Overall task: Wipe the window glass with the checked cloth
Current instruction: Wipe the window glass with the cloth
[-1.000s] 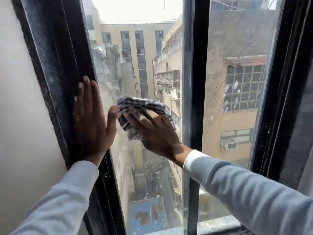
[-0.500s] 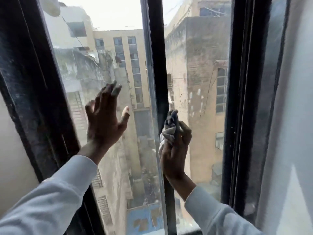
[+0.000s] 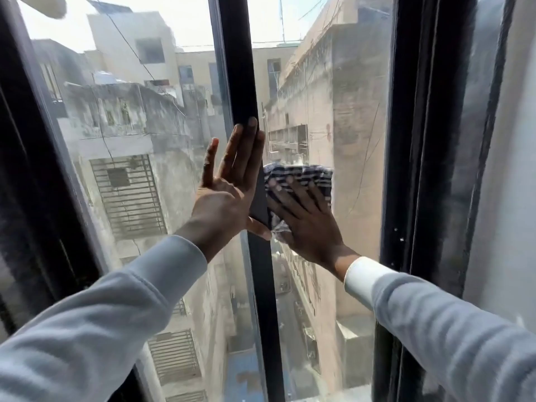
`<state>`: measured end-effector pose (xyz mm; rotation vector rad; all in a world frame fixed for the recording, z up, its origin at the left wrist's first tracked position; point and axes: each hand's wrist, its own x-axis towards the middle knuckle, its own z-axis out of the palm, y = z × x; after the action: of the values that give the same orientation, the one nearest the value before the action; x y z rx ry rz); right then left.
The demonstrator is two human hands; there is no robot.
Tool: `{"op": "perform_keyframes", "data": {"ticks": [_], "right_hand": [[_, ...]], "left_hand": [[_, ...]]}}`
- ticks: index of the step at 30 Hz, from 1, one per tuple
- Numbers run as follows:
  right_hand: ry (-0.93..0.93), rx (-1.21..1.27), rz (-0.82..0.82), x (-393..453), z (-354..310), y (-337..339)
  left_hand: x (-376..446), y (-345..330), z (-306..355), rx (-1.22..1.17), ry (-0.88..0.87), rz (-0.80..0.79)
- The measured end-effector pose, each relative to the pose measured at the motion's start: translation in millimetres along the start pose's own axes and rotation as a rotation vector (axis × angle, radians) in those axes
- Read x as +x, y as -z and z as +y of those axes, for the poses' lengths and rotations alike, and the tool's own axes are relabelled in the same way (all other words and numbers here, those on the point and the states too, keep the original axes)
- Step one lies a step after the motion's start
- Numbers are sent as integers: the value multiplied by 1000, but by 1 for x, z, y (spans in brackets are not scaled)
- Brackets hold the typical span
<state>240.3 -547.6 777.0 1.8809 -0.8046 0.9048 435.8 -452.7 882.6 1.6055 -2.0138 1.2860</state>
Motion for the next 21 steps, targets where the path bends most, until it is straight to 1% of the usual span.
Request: {"op": "perform_keyframes", "data": {"ticks": [1, 2, 3, 5, 6, 7, 8, 9, 10, 11, 12, 13, 14, 15, 16, 18, 19, 20, 21], "right_hand": [[0, -34, 43, 13, 14, 3], [-85, -38, 98, 23, 27, 6], [-239, -24, 171, 29, 38, 5], [-678, 43, 256, 14, 27, 5], [-852, 82, 245, -6, 5, 2], [-907, 111, 187, -31, -23, -3], [-819, 118, 86, -56, -52, -7], [-648, 114, -5, -72, -70, -10], [-471, 118, -51, -75, -72, -11], [-320, 111, -50, -62, -59, -9], [-220, 64, -22, -40, -41, -4], [-184, 22, 24, -18, -23, 0], [-234, -8, 80, 1, -4, 4], [-366, -19, 146, 13, 15, 7], [-562, -10, 182, 15, 26, 10], [-997, 84, 216, -9, 10, 11], [-1085, 109, 189, -30, -12, 10], [-1035, 92, 125, -53, -38, 6], [-884, 48, 40, -74, -61, 1]], "left_hand": [[0, 1, 1, 12, 8, -15], [-1, 1, 1, 4, 13, -24], [-1, 3, 1, -17, 15, -32], [-2, 6, 2, -61, 9, -47], [-2, 7, 2, -70, 10, -49], [-1, 8, 2, -70, 12, -50], [-1, 9, 2, -71, 12, -57], [0, 10, 3, -75, 7, -69], [0, 11, 3, -79, 1, -83], [1, 12, 3, -82, -7, -96], [2, 13, 3, -87, -12, -109], [2, 14, 2, -91, -12, -116], [2, 13, 2, -88, -10, -115], [1, 13, 1, -84, -9, -112], [1, 13, 1, -85, -7, -114], [-1, 12, 1, -91, -3, -124], [-1, 12, 1, -87, -1, -123], [-1, 12, 1, -82, -1, -125], [-1, 12, 2, -79, -5, -129]]}}
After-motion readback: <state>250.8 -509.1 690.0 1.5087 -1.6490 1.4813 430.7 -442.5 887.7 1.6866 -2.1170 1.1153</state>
